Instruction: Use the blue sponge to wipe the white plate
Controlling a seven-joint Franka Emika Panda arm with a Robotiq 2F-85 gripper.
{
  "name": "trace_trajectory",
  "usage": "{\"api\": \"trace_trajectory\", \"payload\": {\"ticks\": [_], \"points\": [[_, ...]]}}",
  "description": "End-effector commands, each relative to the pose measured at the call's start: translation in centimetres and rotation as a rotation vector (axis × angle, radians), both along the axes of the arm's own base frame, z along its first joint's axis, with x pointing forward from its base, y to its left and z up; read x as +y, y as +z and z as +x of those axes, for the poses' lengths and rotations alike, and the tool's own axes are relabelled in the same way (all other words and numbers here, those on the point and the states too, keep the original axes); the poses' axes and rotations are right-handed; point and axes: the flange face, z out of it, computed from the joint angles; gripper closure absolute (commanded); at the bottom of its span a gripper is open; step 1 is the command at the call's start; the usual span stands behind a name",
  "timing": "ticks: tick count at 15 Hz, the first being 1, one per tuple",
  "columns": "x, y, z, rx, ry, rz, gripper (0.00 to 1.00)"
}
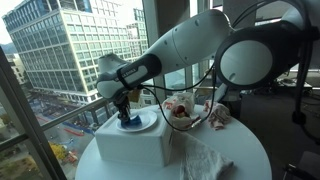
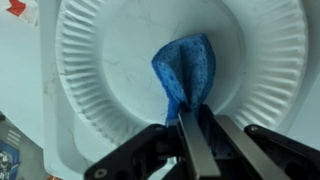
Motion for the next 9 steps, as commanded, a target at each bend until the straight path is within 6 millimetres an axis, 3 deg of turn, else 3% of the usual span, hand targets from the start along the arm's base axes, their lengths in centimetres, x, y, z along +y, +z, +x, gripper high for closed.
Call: {"api": "trace_trajectory", "payload": {"ticks": [1,5,6,9], "points": [[-1.6,-0.1,-0.8,0.067,-0.052,-0.006,0.84],[-2.7,1.0,-0.4,0.048,-0.091,0.001,0.81],[-2.8,1.4,-0.5,0.041,-0.094,0.0,0.58],[-2.7,3.3,-0.8,0.029,-0.12,0.008,0.39]]}}
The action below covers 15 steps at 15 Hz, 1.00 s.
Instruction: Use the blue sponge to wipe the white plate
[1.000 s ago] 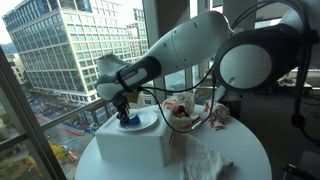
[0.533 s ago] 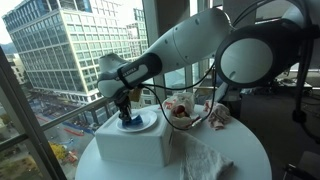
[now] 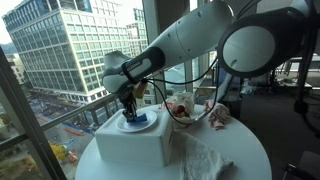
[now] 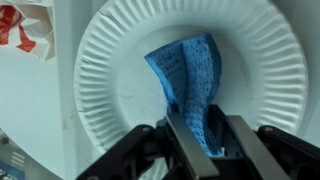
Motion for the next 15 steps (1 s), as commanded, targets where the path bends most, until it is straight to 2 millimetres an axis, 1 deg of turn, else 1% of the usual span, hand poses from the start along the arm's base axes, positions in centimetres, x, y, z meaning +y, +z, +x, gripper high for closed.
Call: {"api": "trace_trajectory", "payload": {"ticks": [1,2,4,5,6,8,10,12,14,15], "points": [[0.3,3.6,-1.0,-0.015,-0.044,0.015,0.32],[0.4,4.6,-1.1,-0.026,-0.054,0.018,0.23],[0.6,7.5,-1.9,-0.04,-0.074,0.007,0.1],[0.7,9.1,-2.4,-0.051,-0.095,0.004,0.02],[0.7,10.7,-3.0,-0.054,-0.118,-0.003,0.0],[0.7,14.1,-4.5,-0.06,-0.177,-0.009,0.0],[0.5,16.9,-6.3,-0.041,-0.257,-0.019,0.0],[0.2,19.1,-8.3,-0.034,-0.324,-0.022,0.0],[0.1,20.5,-9.8,-0.042,-0.371,-0.013,0.0],[0.0,20.8,-10.4,-0.051,-0.388,-0.01,0.0]]}}
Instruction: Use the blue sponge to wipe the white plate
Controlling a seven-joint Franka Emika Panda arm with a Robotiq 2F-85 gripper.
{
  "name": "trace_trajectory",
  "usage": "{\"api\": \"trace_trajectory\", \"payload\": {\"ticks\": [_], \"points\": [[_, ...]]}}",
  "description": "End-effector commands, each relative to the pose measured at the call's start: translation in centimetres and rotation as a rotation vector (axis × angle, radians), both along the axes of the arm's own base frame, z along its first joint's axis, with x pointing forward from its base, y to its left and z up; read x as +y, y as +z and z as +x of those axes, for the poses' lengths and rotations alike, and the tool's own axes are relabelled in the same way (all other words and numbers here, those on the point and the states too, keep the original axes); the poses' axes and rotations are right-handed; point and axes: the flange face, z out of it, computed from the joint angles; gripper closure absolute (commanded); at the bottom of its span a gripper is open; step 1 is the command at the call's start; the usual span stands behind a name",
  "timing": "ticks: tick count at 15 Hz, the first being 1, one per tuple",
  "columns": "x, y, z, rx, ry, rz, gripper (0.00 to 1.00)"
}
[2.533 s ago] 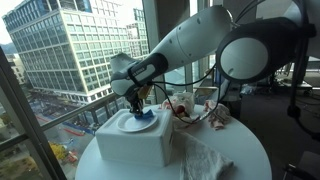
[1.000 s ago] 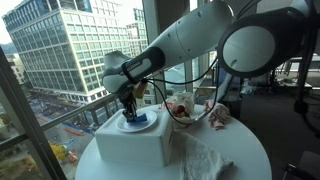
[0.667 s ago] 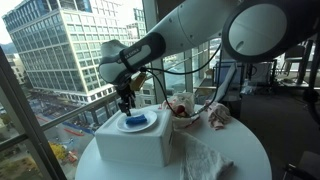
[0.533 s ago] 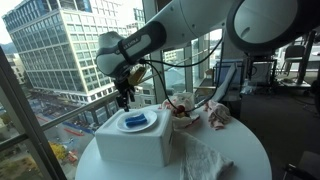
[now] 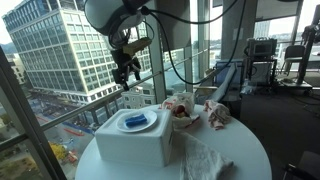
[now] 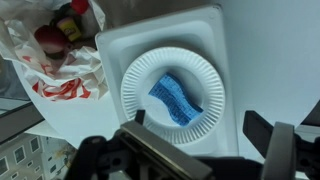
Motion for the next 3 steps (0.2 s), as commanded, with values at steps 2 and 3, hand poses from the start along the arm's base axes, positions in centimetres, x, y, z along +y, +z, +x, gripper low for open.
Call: {"api": "trace_trajectory", "payload": {"ticks": [2,3], "points": [[-0.69,1.82,-3.86,-0.017,-0.092,0.007,0.0],[-0.8,1.82,-4.34,-0.018,-0.104,0.008,0.0]]}}
